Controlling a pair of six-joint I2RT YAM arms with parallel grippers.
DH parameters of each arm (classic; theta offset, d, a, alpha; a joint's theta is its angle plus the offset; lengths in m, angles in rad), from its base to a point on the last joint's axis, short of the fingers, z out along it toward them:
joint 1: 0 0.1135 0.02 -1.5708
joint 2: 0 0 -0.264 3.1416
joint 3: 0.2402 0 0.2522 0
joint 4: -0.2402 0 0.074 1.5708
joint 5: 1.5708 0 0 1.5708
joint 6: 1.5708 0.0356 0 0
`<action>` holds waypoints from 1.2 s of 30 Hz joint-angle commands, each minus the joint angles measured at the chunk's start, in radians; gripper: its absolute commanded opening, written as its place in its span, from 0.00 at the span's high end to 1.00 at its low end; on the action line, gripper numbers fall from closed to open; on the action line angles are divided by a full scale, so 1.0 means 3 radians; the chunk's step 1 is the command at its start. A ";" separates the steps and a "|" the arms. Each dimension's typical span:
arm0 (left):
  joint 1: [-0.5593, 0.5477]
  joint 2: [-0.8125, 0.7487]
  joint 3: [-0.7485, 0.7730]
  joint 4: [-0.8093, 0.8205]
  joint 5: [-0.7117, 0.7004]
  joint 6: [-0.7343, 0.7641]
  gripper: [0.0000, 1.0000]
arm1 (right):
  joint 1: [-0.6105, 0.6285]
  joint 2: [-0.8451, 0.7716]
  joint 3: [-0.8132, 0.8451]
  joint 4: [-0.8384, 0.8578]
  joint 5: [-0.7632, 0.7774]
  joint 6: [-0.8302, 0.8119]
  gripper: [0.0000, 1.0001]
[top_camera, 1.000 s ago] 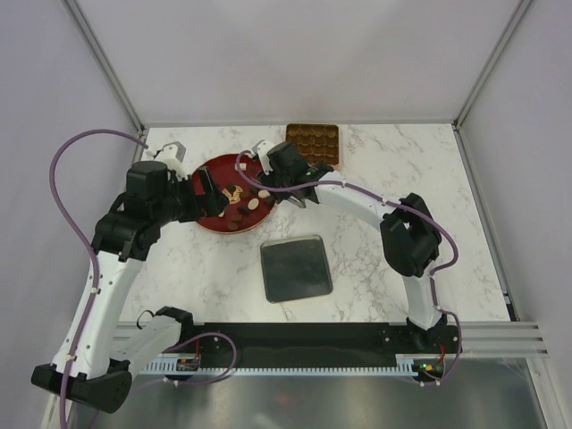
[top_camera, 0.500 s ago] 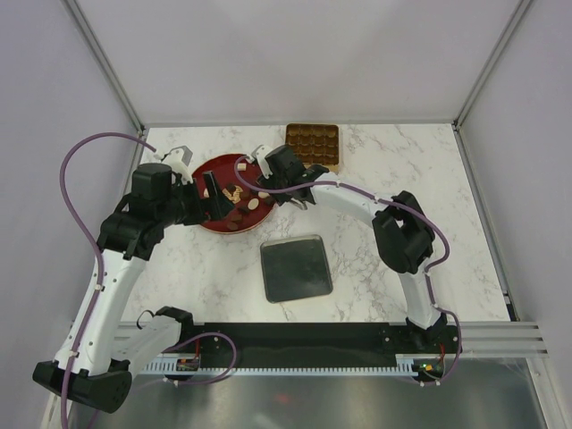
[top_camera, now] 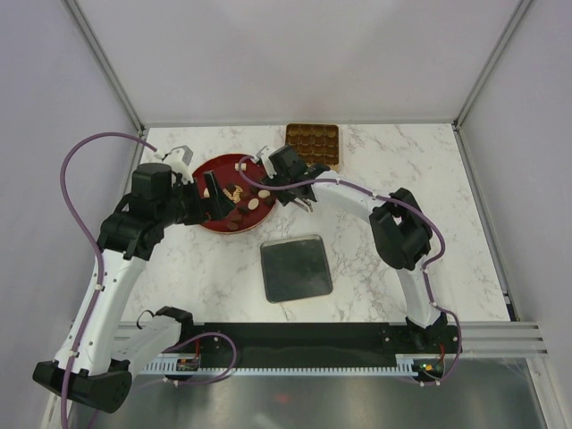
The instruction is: Pack the chocolate
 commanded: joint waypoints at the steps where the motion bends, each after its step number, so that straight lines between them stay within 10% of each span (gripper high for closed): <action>1: 0.0017 -0.0003 -0.0021 0.0164 0.0095 -0.0043 0.02 | -0.0008 -0.0092 0.0198 0.0066 0.0004 -0.0063 0.51; 36: 0.0017 -0.0044 -0.0046 0.0215 0.0028 -0.0023 0.02 | -0.0314 -0.0383 0.0659 0.0173 -0.0344 0.0453 0.73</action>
